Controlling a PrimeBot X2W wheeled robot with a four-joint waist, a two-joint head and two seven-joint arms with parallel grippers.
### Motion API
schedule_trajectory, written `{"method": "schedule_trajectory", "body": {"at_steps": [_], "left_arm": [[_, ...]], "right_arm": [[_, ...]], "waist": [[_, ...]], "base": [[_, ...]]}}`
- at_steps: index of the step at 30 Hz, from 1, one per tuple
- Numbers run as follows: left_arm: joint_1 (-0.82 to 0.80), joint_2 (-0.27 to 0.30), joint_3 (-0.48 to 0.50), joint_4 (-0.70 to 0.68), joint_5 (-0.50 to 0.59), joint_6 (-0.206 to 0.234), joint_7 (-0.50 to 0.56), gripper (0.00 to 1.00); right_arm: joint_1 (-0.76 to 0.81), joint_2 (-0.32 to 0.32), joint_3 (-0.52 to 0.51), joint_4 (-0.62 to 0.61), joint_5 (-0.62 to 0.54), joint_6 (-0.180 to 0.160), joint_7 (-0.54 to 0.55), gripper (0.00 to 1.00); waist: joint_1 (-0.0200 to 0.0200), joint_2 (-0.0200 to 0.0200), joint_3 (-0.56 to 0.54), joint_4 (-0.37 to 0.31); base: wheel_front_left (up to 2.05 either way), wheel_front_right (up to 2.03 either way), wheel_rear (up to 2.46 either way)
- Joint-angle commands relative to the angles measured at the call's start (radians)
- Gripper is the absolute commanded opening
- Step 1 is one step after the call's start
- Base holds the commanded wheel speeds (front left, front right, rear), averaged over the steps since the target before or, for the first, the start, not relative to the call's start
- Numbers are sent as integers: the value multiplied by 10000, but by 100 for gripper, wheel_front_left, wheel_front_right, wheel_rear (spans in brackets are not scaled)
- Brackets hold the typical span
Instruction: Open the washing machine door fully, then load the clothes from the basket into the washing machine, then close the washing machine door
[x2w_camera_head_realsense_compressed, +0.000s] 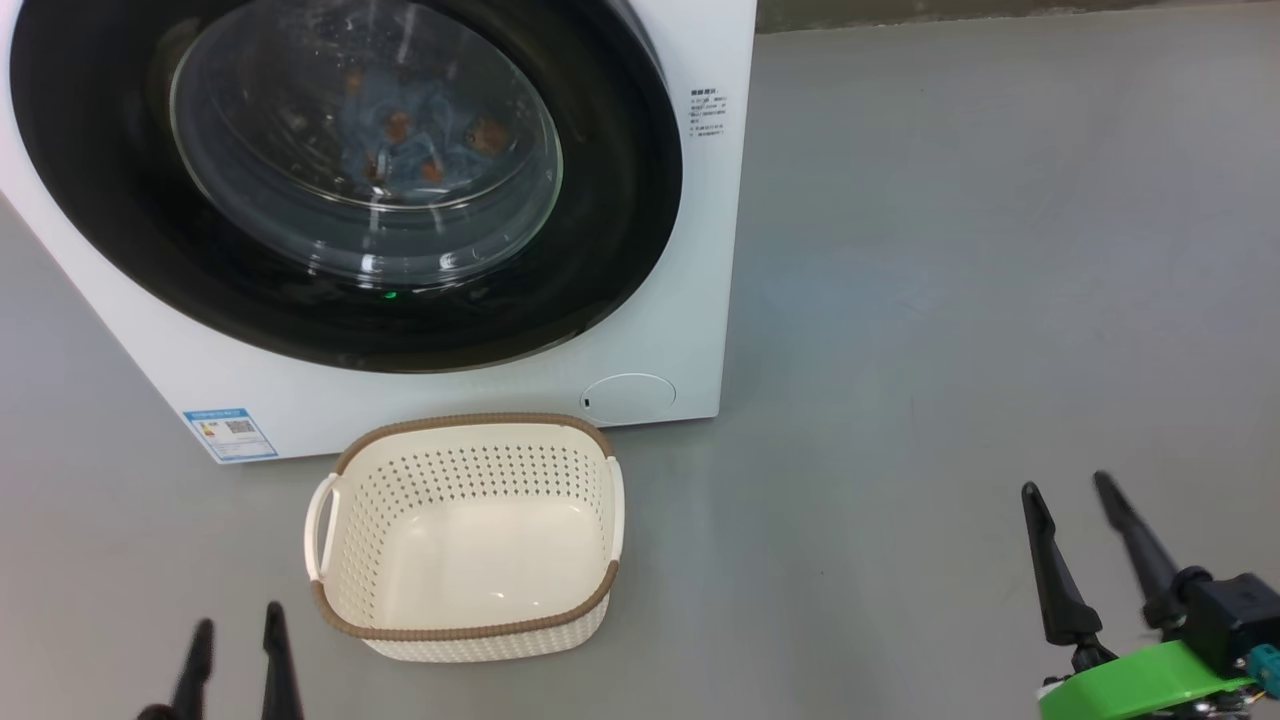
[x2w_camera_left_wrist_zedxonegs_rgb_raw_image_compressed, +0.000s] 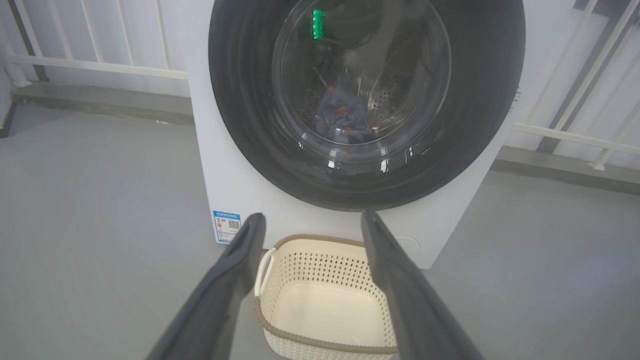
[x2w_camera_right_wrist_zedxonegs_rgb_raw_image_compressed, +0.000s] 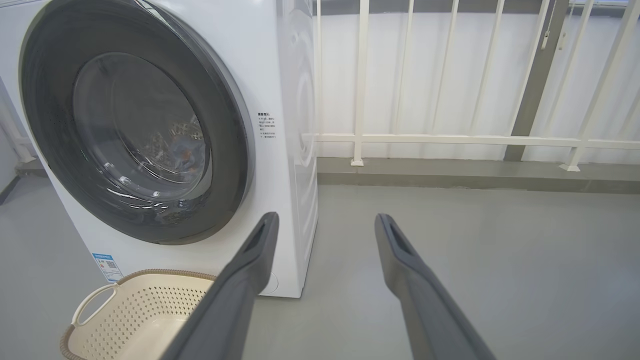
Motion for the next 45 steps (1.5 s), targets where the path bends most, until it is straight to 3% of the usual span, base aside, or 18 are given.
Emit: {"method": "schedule_trajectory", "body": {"at_steps": [1,11,16,45], "left_arm": [[-4,-9,1,42,-1,-4,1,0],[-115,-174,20,542,-722,-42,239,0],[-190,-160,23,568,-1260,-70,372,0],[-681,-78,114,750,-4359,-232,1209,0]], "right_arm": [[-2,14,-1,39,3,2,-4,0],[-10,228,-5,564,790,-1,197,0],[-60,252,-15,621,1369,-3,345,0],[-336,397,-94,904,4707,-17,1212,0]], "waist": [[0,0,0,1],[23,0,-34,1],[1,0,-22,0],[0,0,-60,-5]], "base": [[0,0,0],[0,0,0],[0,0,0],[0,0,0]]}}
